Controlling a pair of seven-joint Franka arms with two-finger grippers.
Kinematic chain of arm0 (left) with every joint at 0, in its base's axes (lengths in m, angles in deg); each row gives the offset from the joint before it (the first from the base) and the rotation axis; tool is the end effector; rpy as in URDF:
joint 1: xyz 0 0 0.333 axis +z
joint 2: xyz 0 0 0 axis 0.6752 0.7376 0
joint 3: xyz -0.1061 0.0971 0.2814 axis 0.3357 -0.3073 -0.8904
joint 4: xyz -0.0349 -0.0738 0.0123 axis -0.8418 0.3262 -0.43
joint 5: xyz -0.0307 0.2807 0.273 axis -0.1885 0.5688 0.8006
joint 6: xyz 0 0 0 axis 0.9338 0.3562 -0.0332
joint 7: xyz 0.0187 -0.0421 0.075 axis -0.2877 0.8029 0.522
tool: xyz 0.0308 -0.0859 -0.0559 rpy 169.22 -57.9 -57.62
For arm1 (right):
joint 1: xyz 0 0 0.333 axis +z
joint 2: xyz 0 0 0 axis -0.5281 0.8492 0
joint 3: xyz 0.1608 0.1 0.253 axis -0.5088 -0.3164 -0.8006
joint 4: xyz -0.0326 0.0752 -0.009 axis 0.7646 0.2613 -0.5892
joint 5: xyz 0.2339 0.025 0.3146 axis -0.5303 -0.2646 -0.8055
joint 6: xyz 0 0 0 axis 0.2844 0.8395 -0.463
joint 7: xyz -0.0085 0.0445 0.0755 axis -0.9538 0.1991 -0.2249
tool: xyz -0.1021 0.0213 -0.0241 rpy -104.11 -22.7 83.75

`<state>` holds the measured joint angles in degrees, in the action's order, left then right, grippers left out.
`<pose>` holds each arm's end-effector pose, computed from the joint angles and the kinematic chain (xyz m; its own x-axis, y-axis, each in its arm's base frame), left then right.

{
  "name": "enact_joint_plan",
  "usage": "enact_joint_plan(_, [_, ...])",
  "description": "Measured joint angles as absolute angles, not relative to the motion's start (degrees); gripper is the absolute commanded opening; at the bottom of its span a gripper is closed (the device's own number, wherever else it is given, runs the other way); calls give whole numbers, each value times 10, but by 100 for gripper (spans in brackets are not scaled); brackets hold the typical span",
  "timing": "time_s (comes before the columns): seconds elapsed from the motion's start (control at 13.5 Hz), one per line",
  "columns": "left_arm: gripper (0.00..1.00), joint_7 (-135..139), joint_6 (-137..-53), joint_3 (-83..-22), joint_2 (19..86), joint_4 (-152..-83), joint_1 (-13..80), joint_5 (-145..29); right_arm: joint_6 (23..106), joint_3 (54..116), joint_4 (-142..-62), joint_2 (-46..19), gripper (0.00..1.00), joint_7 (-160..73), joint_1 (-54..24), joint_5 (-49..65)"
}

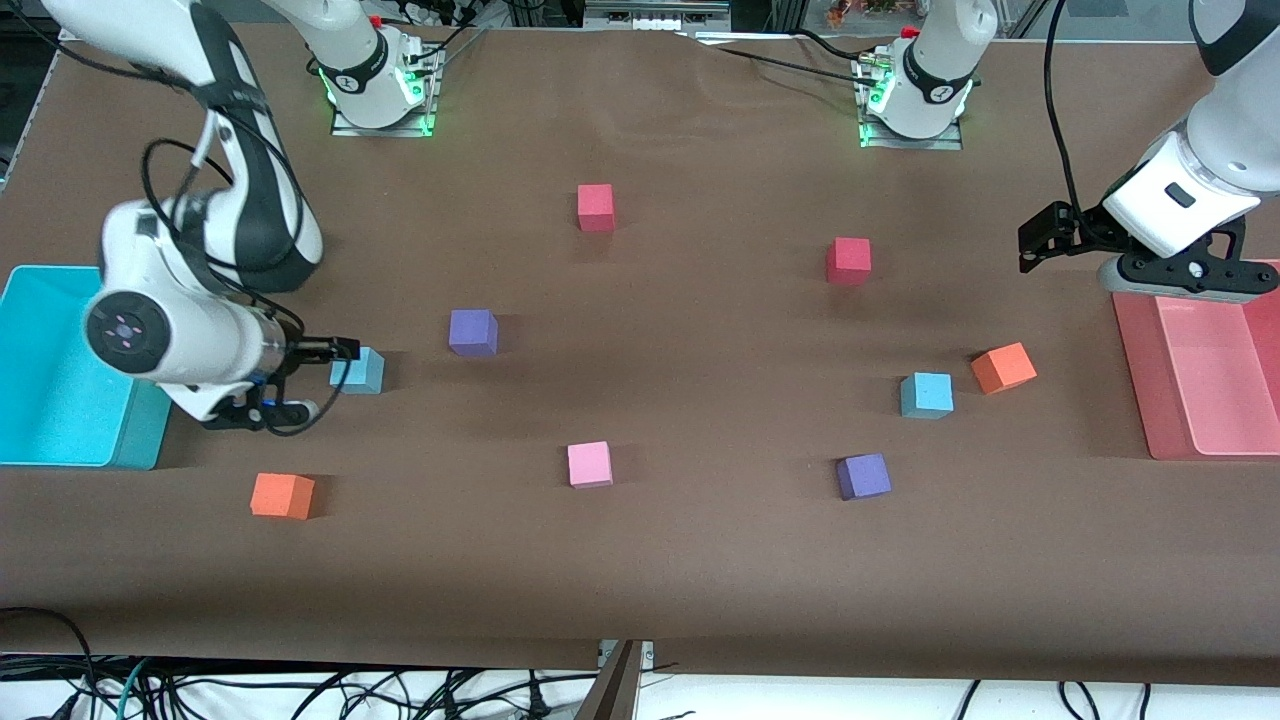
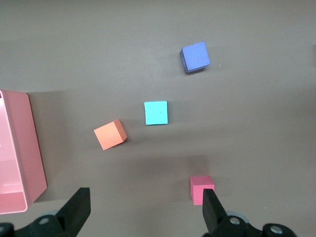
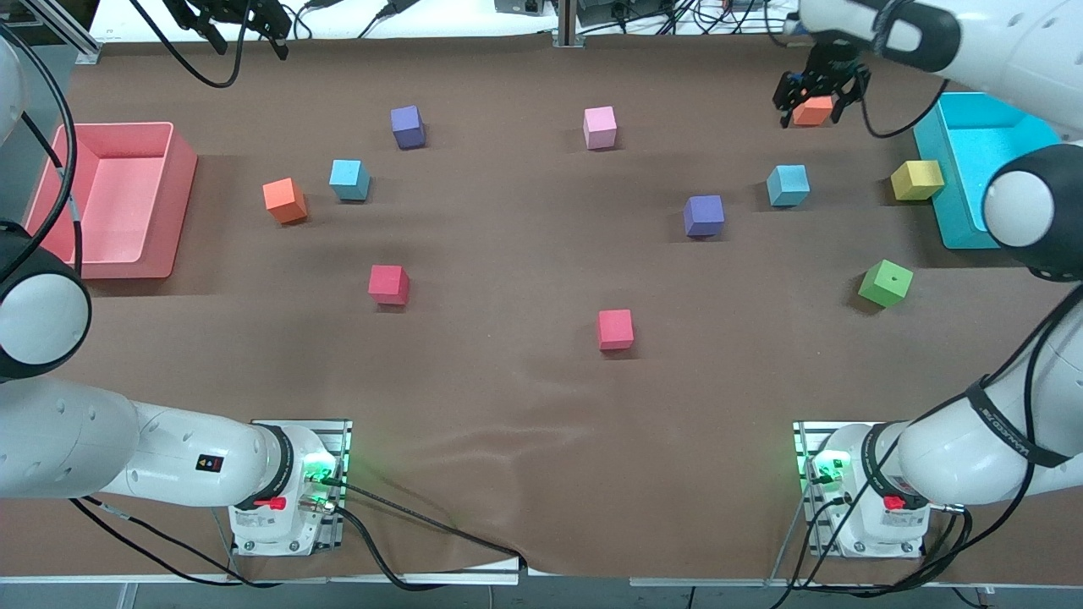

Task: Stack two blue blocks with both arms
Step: 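Reach the right gripper down to the light blue cube near the yellow cube, then close the right gripper on the light blue cube and lift it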

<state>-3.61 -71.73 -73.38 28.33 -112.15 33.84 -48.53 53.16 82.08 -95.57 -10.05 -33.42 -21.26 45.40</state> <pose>0.5607 -0.0595 0.5833 0.9952 -0.0922 -0.0332 -0.0926 -0.9957 -0.0102 0.6416 0.0931 0.3372 0.9641 0.0525 -0.2602 0.0681 -0.9963 0.0516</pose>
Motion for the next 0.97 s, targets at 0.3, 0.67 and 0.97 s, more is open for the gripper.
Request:
enact_joint_plan(0.3, [100, -36, -717, -734, 283, -1121, 338, -485, 598, 825, -981, -73, 100, -334, -216, 450])
enact_joint_plan(0.67, [100, -36, -717, -734, 283, -1121, 338, -485, 692, 825, -1059, -74, 100, -333, -217, 446])
enact_joint_plan(0.97, [100, -36, -717, -734, 283, -1121, 338, -485, 717, 825, -1087, -74, 100, -333, -217, 446])
